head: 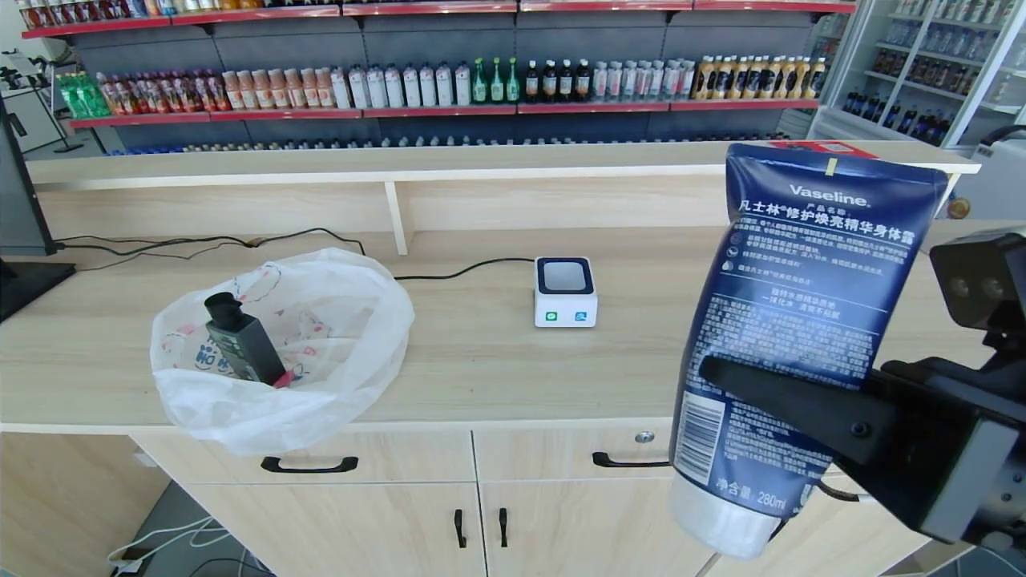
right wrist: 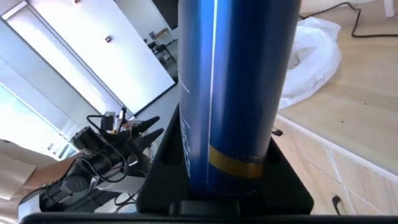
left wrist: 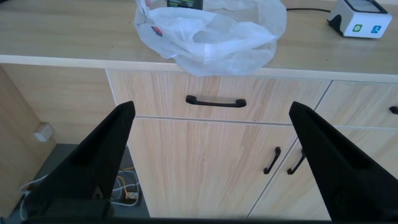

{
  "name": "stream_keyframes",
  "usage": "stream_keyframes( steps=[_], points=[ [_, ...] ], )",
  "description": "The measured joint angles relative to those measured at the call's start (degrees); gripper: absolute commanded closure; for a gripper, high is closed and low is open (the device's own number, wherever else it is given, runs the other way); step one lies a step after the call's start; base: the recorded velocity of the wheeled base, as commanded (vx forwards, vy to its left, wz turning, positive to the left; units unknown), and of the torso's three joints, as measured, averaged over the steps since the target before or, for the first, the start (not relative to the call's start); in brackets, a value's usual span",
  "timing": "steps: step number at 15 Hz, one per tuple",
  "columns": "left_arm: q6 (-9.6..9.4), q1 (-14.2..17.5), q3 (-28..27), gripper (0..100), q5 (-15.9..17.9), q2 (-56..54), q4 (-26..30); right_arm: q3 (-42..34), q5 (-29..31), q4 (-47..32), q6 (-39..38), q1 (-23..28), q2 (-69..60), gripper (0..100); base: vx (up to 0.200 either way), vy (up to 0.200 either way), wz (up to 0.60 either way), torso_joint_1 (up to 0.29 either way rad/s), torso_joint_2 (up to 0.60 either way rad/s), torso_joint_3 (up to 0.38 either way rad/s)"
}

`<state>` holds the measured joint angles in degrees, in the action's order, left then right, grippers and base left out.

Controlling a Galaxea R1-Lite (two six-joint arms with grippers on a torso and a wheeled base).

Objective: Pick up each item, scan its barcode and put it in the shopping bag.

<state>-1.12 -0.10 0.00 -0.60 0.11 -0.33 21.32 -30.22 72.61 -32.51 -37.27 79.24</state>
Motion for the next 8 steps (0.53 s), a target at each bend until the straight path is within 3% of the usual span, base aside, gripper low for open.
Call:
stream_keyframes(
  steps=[2,8],
  points=[
    [-0.02,0.00,0.00,0,0.02,0.00,0.00,0.54,-2.90,3.91,-3.96,-1.82,2.12,100,0.000,0.000,0.00,0.000,0.00,0.000],
    [0.00,0.00,0.00,0,0.02,0.00,0.00,-0.13,-3.25,8.13,-22.61,-4.46,4.06,100,0.000,0.000,0.00,0.000,0.00,0.000]
  ],
)
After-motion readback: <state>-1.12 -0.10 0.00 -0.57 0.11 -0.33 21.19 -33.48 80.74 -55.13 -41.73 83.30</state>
